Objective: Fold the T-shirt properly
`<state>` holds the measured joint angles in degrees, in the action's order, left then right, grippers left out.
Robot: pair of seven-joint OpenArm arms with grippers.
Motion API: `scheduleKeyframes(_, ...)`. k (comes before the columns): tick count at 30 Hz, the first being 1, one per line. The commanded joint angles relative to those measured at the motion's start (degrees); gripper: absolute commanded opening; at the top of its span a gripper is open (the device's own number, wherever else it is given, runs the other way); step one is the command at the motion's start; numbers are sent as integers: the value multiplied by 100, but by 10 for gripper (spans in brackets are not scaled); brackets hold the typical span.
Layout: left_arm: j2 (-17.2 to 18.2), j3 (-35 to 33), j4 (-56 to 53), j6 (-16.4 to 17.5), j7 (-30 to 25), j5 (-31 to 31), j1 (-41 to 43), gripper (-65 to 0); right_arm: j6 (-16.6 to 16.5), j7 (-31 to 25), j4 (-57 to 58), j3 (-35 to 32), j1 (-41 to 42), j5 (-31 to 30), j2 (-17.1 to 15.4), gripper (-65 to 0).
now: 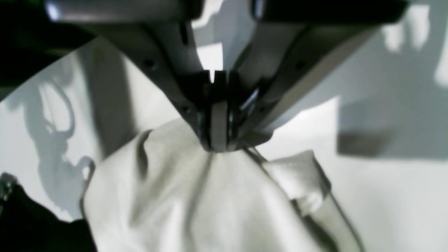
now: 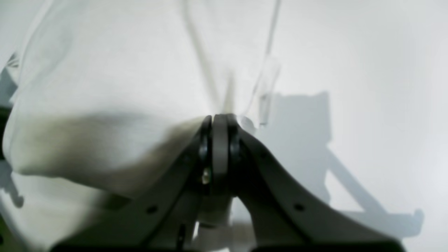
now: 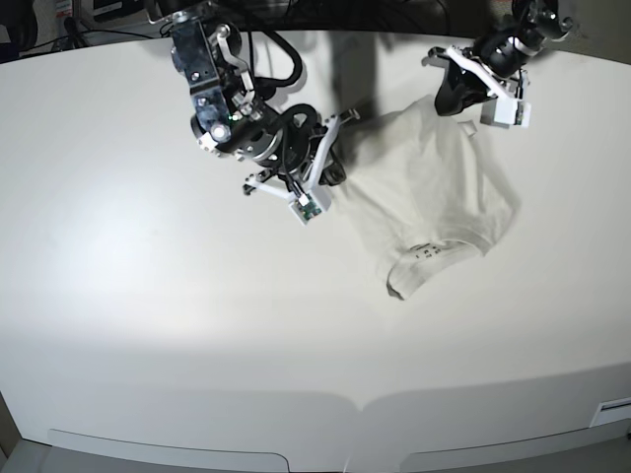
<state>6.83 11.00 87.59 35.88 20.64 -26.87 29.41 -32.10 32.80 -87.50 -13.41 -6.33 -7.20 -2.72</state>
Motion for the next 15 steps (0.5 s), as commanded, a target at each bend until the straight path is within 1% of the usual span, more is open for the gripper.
scheduleKeyframes(1,48,22,-153,-157,195,334,-79,-650,22,-50,-81,31,-20,15,-15,-650)
scheduleKeyframes(4,144,22,-496,-157,291,348,-339,-650,15,-46,-70,61,-179,24,-15,-650)
scheduleKeyframes(8,356,22,-527,-181,439,330,-584,-650,-2,-85,-59,70,-437,85,-11,-650)
scheduleKeyframes(10,470,22,-527,-348,450,328,-656,-650,-11,-90,-59,70,-553,83,-11,-650)
scheduleKeyframes(12,595,22,-527,-481,476,323,-688,-650,-131,-103,-61,70,-664,83,-13,-650)
scheduleKeyframes(13,660,22,-527,-485,466,302,-686,-650,-188,-149,-61,70,-710,83,-13,-650)
scheduleKeyframes(15,833,22,-527,-483,468,162,-682,-650,-197,-225,-68,70,-754,81,-13,-650)
